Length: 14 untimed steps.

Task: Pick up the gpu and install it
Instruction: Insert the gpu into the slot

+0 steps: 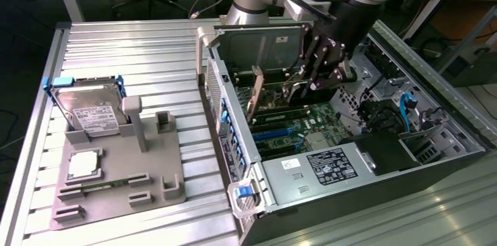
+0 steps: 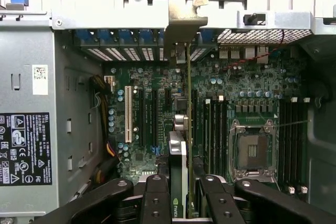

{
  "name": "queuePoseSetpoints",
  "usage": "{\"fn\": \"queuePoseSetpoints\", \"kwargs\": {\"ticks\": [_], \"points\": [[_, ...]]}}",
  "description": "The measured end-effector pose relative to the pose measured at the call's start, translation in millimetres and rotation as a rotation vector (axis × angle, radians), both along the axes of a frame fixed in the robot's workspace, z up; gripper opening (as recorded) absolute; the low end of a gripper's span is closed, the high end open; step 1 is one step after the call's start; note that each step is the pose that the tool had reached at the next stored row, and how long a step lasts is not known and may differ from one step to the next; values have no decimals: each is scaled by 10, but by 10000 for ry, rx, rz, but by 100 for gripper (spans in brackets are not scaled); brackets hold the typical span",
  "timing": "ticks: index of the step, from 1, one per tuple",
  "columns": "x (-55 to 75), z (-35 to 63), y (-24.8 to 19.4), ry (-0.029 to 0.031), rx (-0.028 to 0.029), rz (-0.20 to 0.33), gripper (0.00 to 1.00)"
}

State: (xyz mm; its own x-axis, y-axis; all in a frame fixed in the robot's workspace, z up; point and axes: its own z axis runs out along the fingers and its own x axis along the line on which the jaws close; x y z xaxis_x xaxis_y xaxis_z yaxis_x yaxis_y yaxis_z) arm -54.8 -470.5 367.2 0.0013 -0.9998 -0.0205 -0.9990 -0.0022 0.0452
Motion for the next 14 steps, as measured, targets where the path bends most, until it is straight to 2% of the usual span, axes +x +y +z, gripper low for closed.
{"fn": "queuePoseSetpoints", "kwargs": {"ticks": [7, 14], "points": [[0, -93, 37, -9, -8, -20, 27], [0, -157, 51, -11, -15, -46, 27]]}}
